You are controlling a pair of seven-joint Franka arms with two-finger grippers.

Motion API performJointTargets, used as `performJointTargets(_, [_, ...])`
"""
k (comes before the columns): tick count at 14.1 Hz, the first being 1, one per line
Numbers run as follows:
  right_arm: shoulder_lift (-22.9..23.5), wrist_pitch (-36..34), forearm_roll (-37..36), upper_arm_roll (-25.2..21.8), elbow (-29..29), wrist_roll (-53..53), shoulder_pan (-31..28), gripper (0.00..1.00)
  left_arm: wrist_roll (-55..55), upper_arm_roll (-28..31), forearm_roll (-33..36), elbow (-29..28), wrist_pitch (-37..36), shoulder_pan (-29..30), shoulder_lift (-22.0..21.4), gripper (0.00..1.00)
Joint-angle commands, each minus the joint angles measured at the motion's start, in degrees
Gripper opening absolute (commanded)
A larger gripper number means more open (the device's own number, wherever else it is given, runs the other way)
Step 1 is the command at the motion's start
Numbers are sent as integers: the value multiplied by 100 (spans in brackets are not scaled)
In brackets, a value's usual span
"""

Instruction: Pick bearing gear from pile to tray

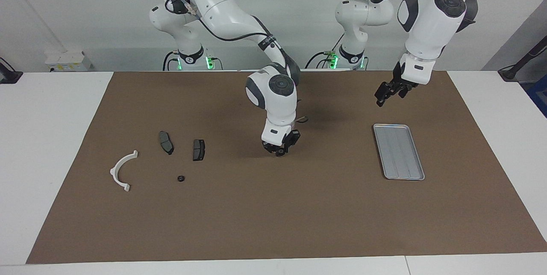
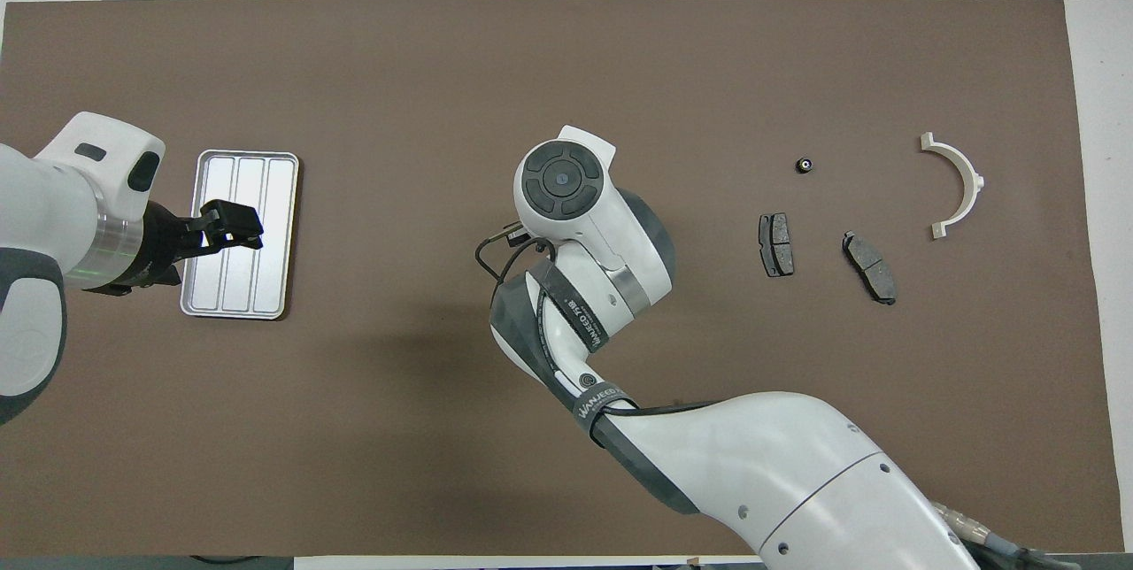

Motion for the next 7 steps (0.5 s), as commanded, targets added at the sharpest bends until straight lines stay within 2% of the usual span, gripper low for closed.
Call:
performJointTargets(1, [-96,355,138,-2,-364,-93,-23,6,-168,6,-97,-103,321,-34,87,100])
performJointTargets(4, [-96,487,138,-2,-443,-93,-24,6,-194,15,-97,-76,497,-60,236,100])
performJointTargets(5, [-96,488,138,-2,-435,-93,-24,11,-203,24,-88,-67,498,-138,324,100])
performJointTargets(7, [-96,496,129,-2,-408,-84,-24,62,-212,15,-88,125,542,-157,517,100])
